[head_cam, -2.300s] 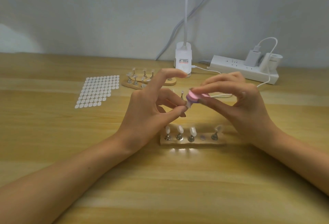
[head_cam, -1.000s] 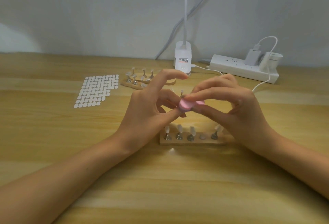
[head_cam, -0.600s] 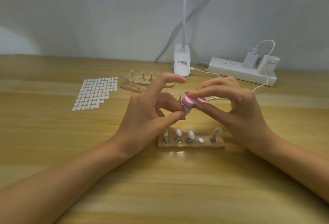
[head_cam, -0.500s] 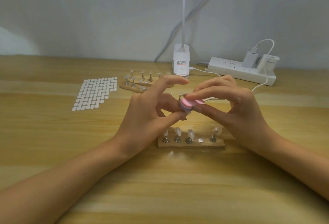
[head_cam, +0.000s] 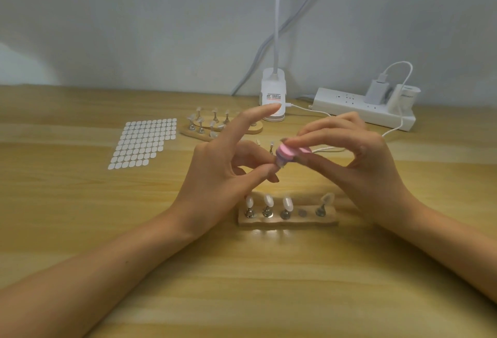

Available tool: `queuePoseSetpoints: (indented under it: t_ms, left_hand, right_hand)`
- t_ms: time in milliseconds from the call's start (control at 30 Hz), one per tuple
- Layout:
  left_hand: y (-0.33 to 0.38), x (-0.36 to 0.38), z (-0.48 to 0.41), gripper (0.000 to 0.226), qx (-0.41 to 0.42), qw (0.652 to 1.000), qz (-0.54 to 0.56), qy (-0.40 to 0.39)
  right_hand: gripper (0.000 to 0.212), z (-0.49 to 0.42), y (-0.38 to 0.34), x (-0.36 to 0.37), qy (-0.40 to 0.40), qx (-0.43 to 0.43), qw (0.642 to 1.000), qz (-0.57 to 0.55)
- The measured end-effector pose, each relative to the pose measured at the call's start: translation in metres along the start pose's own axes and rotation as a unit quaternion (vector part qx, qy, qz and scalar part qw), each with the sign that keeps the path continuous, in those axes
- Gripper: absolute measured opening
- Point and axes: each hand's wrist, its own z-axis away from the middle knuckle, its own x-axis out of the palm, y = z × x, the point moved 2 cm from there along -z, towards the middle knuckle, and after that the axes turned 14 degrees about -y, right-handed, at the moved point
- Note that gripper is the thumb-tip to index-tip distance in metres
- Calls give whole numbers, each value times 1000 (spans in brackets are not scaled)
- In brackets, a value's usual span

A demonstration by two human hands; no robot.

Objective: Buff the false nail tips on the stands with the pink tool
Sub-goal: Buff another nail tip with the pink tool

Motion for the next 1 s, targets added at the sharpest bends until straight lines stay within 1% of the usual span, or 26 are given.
queuePoseSetpoints:
  t_ms: [133, 233, 333, 467, 567, 633, 700, 800, 933, 1000]
  left_hand:
    - [2, 0, 0, 77, 15, 1000, -2, 2]
    - [0, -1, 0, 82, 1, 1000, -1, 19]
    - [0, -2, 0, 87, 0, 1000, -12, 21]
    - [-2, -5, 0, 93, -19, 999, 16, 39]
    - [-3, -6, -1, 95, -24, 998, 36, 39]
    - [-4, -7, -1, 94, -30, 998, 43, 43]
    - [-5, -7, -1, 87, -36, 997, 39, 50]
    - [-6, -6, -1, 75, -40, 998, 10, 50]
    - [-3, -4, -1, 64, -32, 998, -13, 45]
    - [0, -3, -1, 60, -20, 999, -31, 40]
  right_hand:
    - [20, 0, -3, 0, -9, -35, 999, 17]
    - [21, 0, -1, -2, 11, -14, 1000, 12]
    - [20, 1, -3, 3, -6, -45, 999, 27]
    - [21, 1, 1, 0, 7, -5, 1000, 14]
    - [20, 1, -1, 3, -14, -34, 999, 26]
    - [21, 0, 1, 2, -7, -20, 1000, 21]
    - [21, 0, 2, 1, 3, -5, 1000, 9]
    - [21, 1, -1, 5, -12, -27, 999, 20]
    - [21, 1, 1, 1, 5, 0, 1000, 7]
    - [21, 1, -1, 3, -10, -23, 1000, 19]
